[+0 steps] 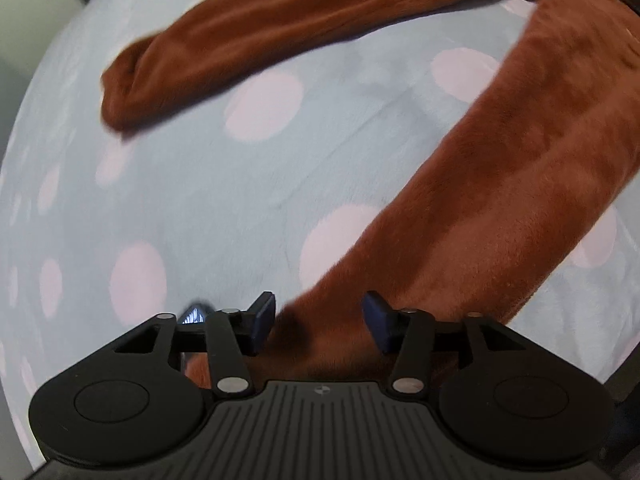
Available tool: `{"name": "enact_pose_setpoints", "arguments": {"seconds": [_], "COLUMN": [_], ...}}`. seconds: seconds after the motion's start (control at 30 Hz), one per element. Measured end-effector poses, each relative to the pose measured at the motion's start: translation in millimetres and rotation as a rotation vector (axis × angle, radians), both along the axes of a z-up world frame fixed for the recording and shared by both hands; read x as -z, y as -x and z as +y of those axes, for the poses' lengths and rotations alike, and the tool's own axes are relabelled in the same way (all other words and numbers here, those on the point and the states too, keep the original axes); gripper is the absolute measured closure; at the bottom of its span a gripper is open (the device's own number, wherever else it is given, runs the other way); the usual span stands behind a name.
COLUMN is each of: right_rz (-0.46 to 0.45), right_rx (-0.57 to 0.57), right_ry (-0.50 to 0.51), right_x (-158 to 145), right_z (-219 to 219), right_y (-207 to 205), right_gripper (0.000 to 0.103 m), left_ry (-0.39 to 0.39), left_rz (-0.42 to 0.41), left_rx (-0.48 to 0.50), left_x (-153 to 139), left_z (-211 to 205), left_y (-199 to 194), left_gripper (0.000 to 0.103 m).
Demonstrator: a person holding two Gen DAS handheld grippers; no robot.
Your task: Fold clothes
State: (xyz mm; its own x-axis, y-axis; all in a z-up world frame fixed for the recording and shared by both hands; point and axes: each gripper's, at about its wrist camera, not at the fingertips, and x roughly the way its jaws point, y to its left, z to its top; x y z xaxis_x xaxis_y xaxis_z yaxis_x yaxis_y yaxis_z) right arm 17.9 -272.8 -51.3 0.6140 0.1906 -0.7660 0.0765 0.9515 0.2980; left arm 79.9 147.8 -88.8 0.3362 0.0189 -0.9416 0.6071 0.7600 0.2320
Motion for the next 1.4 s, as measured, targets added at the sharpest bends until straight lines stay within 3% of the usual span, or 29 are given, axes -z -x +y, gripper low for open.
{"name": "enact_pose_setpoints", "arguments": {"seconds": [0.17,0.27,0.33,0.4,0.6,0.77,0.97,1.07,1.2,1.4], "right_rz": [0.017,0.021,0.015,0.011,0.011,0.007,-0.026,-0.031,-0.017,-0.001], "right_rx": [0.013,0.017,0.016,0.02,0.066,0.089,0.112,0.135,0.169,0.214], "right_ry": [0.0,-0.002,-0.001,-0.002,-0.012,-0.02,0.001,0.01,0.017,0.018], "right_x": [4,5,4,3,3,4,-3,-3,1,9], "right_z": [-2,-3,-3,-5,-15,-19,-26,-36,-53,-71], "right_y": [1,1,2,3,6,5,8,12,19,28], "right_gripper": [0.039,0.039,0.039,0.039,0.039,0.039,0.039,0.039,0.039,0.039], "left_ry": [-0.001,0.056,0.051,0.03,0.049,0.007,-0.18,-0.178,-0.112,-0.062], "left_rz": [0.02,0.081,0.085,0.065,-0.061,-0.204,-0.156,-0.166,-0.213,-0.237], "left_rx": [0.003,-0.036,-0.034,-0.038,-0.154,-0.198,-0.197,-0.19,-0.187,0.004], "left_x": [13,12,10,7,-17,-35,-7,-8,-26,-33], "left_z": [3,5,-1,-4,2,-14,-35,-37,-38,-39], "left_y": [-2,-9,-10,-10,-29,-59,-85,-83,-68,-33], "left_gripper": [0.049,0.074,0.094,0.096,0.097,0.097,0.099,0.097,0.095,0.089]}}
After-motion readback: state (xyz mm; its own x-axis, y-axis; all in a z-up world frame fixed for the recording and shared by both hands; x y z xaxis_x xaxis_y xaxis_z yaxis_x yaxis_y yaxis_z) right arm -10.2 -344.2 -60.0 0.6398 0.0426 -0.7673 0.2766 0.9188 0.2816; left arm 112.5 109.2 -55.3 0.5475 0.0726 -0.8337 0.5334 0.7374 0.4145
